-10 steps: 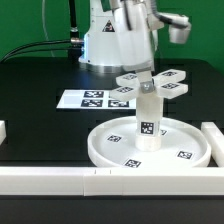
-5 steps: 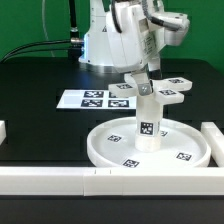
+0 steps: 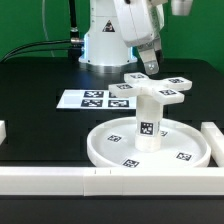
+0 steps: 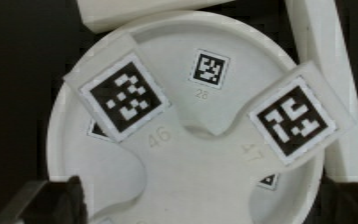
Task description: Assemble round table
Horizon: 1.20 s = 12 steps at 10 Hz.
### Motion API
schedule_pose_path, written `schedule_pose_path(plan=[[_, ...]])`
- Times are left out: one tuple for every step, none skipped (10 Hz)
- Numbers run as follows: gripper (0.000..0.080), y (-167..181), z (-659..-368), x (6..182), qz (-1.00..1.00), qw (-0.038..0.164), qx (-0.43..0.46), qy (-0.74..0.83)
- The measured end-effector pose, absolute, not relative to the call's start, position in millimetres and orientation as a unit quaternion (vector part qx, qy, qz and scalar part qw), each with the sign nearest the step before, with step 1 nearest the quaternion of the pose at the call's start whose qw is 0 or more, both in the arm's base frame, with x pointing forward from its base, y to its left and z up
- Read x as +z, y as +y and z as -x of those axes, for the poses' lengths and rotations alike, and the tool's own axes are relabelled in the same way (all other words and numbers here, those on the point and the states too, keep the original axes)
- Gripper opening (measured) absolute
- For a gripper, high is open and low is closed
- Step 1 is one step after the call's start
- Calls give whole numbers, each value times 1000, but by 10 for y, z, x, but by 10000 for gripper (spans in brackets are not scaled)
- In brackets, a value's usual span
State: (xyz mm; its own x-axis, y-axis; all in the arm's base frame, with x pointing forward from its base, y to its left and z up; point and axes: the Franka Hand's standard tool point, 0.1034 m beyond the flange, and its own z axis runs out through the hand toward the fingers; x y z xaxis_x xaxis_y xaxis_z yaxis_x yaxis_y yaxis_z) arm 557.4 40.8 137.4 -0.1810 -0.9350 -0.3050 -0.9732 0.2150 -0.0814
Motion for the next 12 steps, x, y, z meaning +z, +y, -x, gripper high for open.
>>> schedule_pose_path(plan=[[649,411,-5576,1376,651,148,60,742],[649,455,-5558,1389,711,133,58,688],[649,486,-5578,1421,752,129,52,645],[649,542,-5567,1424,812,116,38,571],[649,629,-5539,1415,851,107,32,513],[649,648,-5531,1408,862,111,22,494],[649,640,-5524,1402,881,111,19,459],[649,642,-5525,1400,893,112,16,435],[649,640,-5524,1398,913,112,11,393],[649,635,-5527,1399,934,106,6,340],[649,629,-5556,1412,957,92,0,275],[649,624,-5591,1427,979,74,-6,190]])
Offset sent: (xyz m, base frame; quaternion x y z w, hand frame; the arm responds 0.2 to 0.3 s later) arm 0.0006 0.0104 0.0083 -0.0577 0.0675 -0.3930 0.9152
